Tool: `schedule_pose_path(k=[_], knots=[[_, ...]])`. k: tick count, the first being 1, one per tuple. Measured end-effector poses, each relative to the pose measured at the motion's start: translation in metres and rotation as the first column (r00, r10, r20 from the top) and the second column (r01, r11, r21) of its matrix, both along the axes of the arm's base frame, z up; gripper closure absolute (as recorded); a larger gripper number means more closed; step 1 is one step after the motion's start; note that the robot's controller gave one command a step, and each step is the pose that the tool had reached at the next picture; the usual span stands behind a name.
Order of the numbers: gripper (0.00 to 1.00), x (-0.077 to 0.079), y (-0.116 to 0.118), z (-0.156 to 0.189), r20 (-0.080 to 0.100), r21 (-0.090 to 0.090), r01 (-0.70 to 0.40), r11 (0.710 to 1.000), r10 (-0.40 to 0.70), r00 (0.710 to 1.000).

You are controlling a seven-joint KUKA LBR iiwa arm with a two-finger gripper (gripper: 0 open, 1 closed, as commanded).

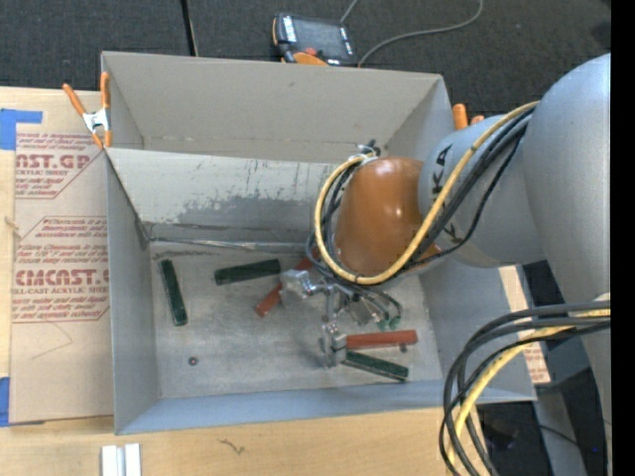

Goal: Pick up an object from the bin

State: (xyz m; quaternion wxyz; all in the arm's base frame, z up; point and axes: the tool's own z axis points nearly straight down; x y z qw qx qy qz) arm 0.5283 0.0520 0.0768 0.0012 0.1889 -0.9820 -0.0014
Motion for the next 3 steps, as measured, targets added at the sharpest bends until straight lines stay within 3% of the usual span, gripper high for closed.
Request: schedule_pose_path(k=[1,2,3], knots=[[0.00,0.003,-0.089,0.143,0.010,-0.006,-0.316,0.949,0.316,0.949],[0.00,-0.040,-0.082,-0.009,0.002,0.002,-0.582,0.813,0.582,0.813],[1.00,-0.037,-0.081,-0.002,0.006,-0.004,-0.582,0.813,0.582,0.813]])
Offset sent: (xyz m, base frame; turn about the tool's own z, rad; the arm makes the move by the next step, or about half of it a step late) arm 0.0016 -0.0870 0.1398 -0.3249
